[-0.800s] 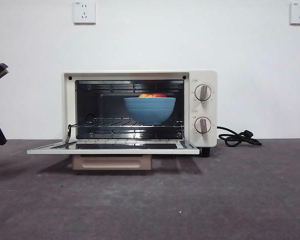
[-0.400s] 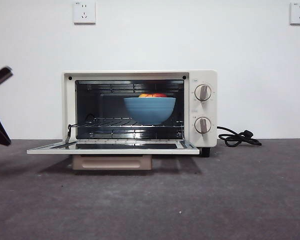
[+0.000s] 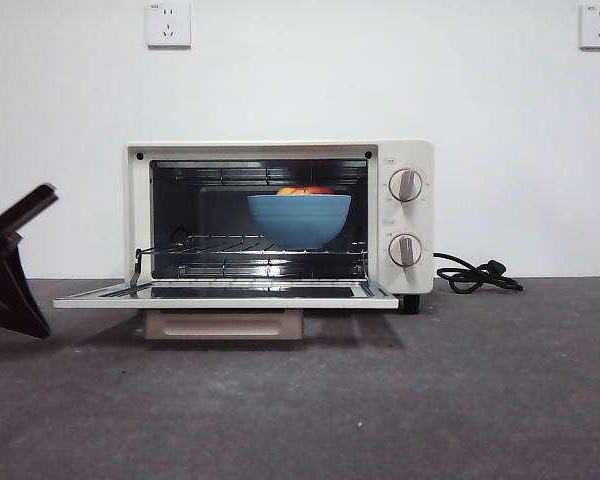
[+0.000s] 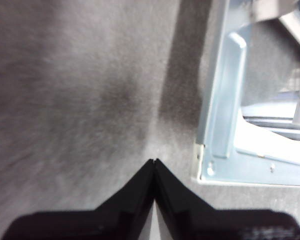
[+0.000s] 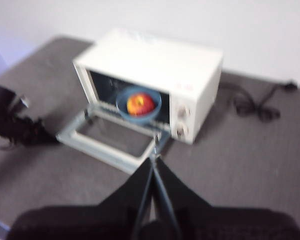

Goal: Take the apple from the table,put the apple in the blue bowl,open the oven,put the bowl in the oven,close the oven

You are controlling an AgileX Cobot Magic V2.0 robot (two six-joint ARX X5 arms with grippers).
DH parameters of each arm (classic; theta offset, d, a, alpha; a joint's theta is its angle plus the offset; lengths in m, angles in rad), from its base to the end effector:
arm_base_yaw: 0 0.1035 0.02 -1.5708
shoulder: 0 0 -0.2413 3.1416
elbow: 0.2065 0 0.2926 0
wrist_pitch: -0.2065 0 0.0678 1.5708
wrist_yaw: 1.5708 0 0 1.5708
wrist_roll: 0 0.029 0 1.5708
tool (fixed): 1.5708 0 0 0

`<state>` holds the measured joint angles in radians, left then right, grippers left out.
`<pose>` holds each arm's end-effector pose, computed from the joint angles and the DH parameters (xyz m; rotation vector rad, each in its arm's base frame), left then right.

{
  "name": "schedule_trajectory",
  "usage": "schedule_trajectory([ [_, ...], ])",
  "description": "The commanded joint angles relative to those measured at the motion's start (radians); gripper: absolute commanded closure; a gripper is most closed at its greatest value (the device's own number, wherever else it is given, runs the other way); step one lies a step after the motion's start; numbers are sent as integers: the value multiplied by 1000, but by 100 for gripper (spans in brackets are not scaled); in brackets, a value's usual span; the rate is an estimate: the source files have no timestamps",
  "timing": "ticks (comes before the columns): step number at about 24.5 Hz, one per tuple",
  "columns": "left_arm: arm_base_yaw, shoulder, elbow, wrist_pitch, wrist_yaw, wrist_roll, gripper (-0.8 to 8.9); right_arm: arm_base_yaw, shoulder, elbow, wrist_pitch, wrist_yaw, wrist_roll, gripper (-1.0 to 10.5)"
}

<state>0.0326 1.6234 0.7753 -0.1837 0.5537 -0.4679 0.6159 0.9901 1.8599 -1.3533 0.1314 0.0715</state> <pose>0.3149 -0.0050 0.0900 -0.7195 1.1031 -0.2341 0.0936 0.0616 0.5179 -0.1093 0.4708 0.4580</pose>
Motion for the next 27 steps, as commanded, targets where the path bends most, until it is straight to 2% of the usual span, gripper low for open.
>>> schedule_trajectory([
  [1,-16,4,-7,41,8,-41,821,2,-17,-79,-24,8,40,956],
  [7,-52,4,-7,98,11,-97,821,2,-35,-237,-24,27,42,956],
  [14,-64,4,-7,135,16,-154,821,2,-35,-327,4,25,57,956],
  [18,-64,4,-6,247,114,-230,821,2,-35,-338,22,25,57,955],
  [19,-64,4,-4,290,137,-271,821,2,-35,-338,22,25,57,955],
  [21,-64,4,16,331,145,-319,821,2,-35,-338,22,25,58,955],
  [27,-66,4,134,334,126,-323,821,2,-35,-338,22,25,94,955],
])
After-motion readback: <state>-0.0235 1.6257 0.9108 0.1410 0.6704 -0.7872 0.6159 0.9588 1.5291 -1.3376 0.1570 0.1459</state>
